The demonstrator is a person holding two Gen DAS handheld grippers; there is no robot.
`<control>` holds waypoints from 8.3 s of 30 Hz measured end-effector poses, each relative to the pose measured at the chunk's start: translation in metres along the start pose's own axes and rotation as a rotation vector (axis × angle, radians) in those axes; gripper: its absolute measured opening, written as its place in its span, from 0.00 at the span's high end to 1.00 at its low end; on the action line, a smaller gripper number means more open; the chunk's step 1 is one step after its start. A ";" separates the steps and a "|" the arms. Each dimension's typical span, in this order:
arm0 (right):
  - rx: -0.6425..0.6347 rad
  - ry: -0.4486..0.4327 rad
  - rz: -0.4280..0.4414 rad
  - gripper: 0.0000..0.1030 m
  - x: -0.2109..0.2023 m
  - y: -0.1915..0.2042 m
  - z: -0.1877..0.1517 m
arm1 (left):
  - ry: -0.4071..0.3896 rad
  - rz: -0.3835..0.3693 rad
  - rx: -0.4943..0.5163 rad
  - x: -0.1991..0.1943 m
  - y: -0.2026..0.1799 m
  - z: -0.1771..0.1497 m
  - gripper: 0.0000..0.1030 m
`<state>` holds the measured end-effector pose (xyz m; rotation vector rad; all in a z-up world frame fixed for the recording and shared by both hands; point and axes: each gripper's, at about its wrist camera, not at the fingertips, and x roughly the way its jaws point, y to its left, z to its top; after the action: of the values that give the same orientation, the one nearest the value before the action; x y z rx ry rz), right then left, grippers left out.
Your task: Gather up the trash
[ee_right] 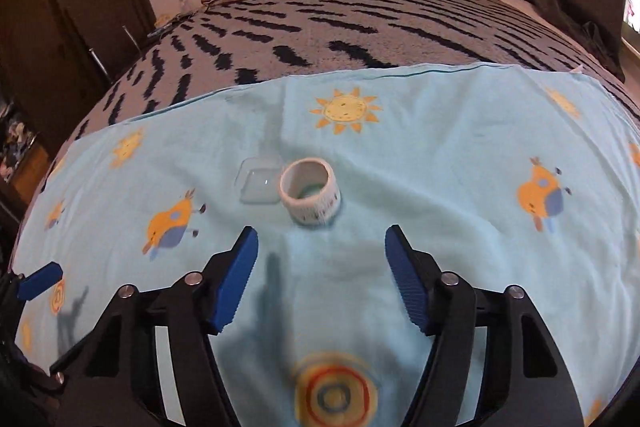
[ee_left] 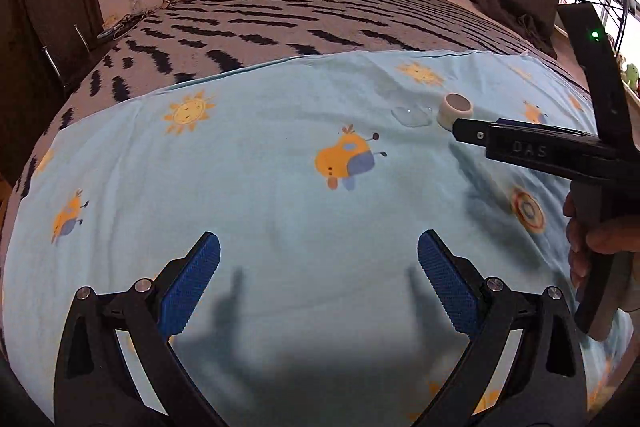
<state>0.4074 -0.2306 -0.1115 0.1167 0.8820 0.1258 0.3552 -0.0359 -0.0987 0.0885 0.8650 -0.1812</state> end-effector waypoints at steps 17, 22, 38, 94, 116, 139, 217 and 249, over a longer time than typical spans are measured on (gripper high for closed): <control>-0.022 -0.049 0.002 0.67 0.007 -0.023 0.043 | -0.007 -0.072 0.054 0.064 -0.029 0.052 0.09; -0.015 -0.054 -0.006 0.67 0.007 -0.042 0.052 | 0.008 -0.102 0.096 0.085 -0.049 0.067 0.16; -0.067 -0.045 -0.021 0.68 -0.005 -0.062 0.034 | 0.021 -0.152 0.182 0.103 -0.082 0.088 0.62; -0.031 0.133 0.073 0.67 -0.154 0.011 -0.392 | 0.132 -0.152 0.085 -0.116 -0.092 -0.356 0.62; 0.016 0.189 0.081 0.36 -0.123 -0.011 -0.393 | 0.227 -0.179 0.060 -0.090 -0.088 -0.359 0.40; -0.045 -0.341 -0.223 0.03 -0.321 -0.005 -0.318 | -0.241 0.038 0.029 -0.276 -0.057 -0.268 0.08; -0.013 -0.408 -0.165 0.03 -0.344 0.006 -0.318 | -0.333 0.020 -0.028 -0.305 -0.055 -0.272 0.08; -0.021 -0.391 -0.161 0.03 -0.342 0.004 -0.318 | -0.321 0.046 -0.060 -0.302 -0.054 -0.273 0.08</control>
<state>-0.0542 -0.2644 -0.0511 0.0479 0.4965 -0.0384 -0.0514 -0.0111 -0.0451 0.0218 0.5472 -0.1221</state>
